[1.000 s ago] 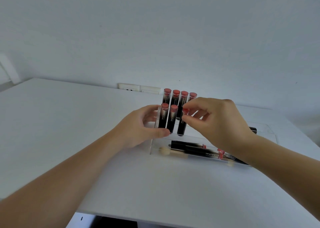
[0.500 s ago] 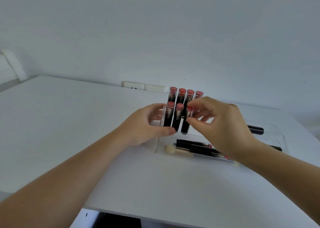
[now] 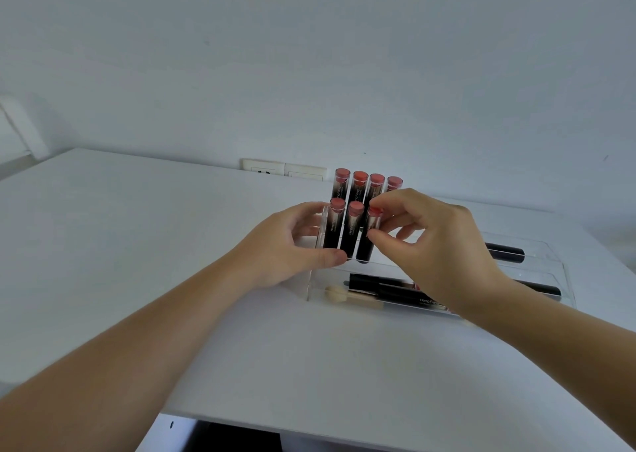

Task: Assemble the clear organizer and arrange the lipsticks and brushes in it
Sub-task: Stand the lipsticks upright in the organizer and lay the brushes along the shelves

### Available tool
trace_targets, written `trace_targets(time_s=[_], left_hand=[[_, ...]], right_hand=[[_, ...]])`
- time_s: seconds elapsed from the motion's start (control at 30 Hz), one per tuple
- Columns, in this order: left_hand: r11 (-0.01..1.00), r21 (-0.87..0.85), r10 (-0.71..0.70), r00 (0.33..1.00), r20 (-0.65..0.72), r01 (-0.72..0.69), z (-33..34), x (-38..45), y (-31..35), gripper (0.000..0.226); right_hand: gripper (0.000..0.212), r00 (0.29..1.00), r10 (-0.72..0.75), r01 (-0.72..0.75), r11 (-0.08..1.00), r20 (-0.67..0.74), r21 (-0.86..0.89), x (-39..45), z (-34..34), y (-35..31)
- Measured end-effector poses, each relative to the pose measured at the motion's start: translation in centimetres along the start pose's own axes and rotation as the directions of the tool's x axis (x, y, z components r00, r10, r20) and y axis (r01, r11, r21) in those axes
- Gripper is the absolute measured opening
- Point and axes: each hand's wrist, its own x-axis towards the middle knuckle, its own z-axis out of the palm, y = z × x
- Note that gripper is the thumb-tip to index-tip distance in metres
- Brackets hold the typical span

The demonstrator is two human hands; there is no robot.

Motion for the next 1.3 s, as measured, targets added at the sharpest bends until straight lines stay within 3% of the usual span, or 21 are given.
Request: trace_targets(time_s=[0.4,1.3], left_hand=[[1.0,0.009,0.007,1.0,0.0,-0.007,-0.01,-0.05,0.17,0.07],[1.0,0.008,0.004,1.0,0.008,-0.004,-0.05,0.08,-0.14,0.078]], right_hand=[[0.023,1.0,0.0,0.0,1.0,-0.019,-0.009,-0.04,0.11,0.08],[0.029,1.0,-0.003,0.003,1.0,0.002,-0.015,0.07,0.02,-0.26]])
